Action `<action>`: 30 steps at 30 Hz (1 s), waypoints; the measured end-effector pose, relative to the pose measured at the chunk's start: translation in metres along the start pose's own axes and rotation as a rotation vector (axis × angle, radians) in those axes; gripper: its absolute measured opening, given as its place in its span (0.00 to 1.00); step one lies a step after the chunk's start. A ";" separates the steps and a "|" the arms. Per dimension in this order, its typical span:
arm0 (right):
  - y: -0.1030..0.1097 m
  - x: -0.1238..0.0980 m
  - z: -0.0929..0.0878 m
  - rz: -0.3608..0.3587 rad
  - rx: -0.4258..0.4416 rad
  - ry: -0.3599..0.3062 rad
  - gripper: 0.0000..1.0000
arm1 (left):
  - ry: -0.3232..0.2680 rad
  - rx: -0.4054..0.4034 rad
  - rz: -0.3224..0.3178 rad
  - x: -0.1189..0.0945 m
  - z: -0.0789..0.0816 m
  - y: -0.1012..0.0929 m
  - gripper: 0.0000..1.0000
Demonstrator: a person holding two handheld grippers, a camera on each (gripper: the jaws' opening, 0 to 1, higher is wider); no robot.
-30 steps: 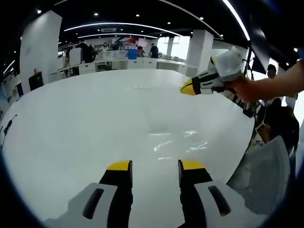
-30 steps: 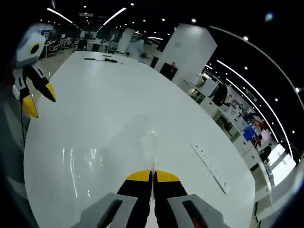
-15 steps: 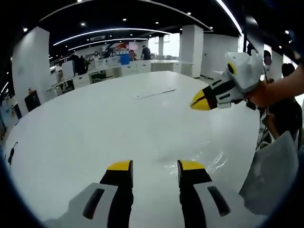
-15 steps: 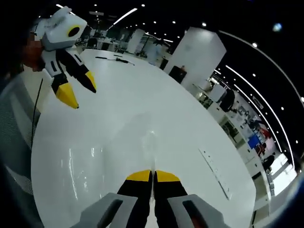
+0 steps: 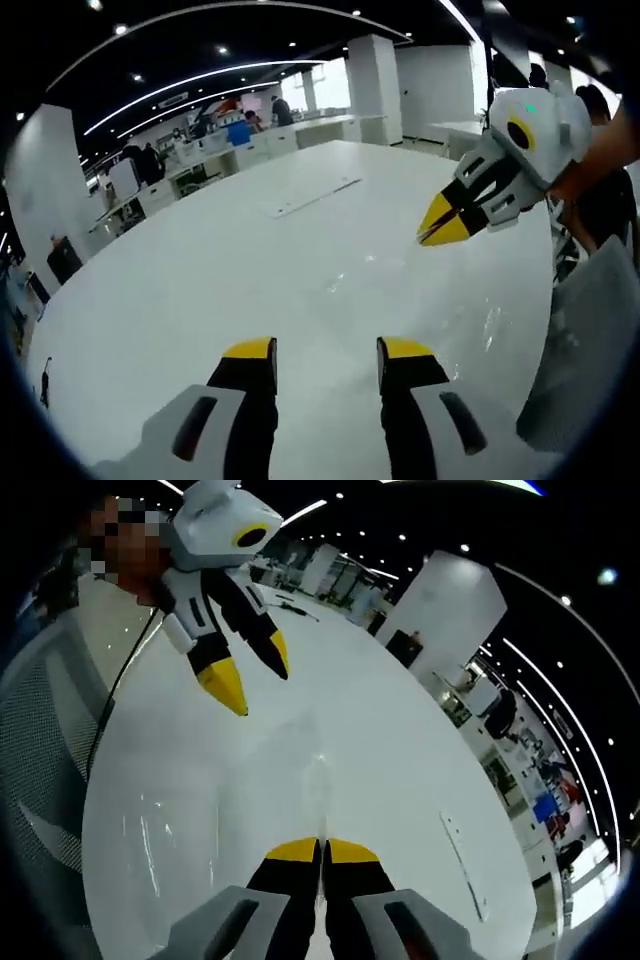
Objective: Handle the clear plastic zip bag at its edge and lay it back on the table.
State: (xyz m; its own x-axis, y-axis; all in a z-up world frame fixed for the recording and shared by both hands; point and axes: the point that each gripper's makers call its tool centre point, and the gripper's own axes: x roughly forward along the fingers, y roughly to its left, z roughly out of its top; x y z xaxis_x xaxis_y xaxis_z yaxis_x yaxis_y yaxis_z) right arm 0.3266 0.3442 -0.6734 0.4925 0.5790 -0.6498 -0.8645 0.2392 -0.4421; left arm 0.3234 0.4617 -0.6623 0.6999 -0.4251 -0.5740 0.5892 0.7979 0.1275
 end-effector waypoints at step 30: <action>0.026 -0.008 0.014 0.072 -0.148 -0.021 0.00 | 0.069 0.133 -0.180 0.007 -0.014 -0.025 0.18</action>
State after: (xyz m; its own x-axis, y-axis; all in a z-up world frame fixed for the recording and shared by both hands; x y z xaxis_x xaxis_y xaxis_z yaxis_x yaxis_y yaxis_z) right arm 0.2987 0.3571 -0.6709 0.4262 0.6073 -0.6705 -0.8724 0.0798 -0.4822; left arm 0.3079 0.4445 -0.6809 0.5517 -0.5216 -0.6508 0.7533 0.6466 0.1204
